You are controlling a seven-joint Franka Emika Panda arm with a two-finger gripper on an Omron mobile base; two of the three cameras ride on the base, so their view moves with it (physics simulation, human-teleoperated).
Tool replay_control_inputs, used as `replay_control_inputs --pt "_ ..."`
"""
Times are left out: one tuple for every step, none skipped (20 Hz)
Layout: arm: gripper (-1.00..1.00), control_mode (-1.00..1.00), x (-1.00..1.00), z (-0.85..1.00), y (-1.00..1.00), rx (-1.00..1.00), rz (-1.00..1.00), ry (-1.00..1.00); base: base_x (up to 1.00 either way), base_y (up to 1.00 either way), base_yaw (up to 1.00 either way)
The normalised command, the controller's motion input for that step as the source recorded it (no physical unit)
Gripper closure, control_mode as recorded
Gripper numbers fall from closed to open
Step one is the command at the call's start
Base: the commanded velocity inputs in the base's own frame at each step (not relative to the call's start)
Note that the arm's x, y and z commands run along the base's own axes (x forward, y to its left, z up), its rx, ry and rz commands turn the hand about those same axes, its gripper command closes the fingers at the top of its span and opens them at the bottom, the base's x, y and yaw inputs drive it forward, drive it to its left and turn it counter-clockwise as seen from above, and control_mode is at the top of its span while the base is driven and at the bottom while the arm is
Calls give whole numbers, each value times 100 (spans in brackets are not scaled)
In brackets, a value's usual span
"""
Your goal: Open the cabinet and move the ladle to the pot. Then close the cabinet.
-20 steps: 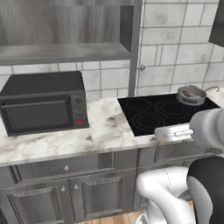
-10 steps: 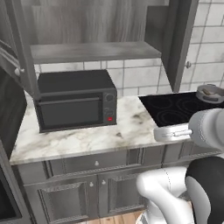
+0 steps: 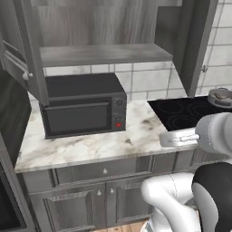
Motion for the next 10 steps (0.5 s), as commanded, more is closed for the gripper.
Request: replay_control_inputs --pt "-100 100 0 0 0 0 0 0 39 3 0" --pt "-100 100 0 0 0 0 0 0 41 12 0" --pt "-100 100 0 0 0 0 0 0 48 16 0" --pt "-100 100 0 0 0 0 0 0 48 11 0" --pt "-100 100 0 0 0 0 0 0 48 16 0" --pt "-100 100 0 0 0 0 0 0 44 18 0" --pt "-100 100 0 0 0 0 0 0 43 22 0" --pt "-100 100 0 0 0 0 0 0 39 24 0" --pt "-100 100 0 0 0 0 0 0 39 31 0" --pt "-100 100 0 0 0 0 0 0 41 34 0"
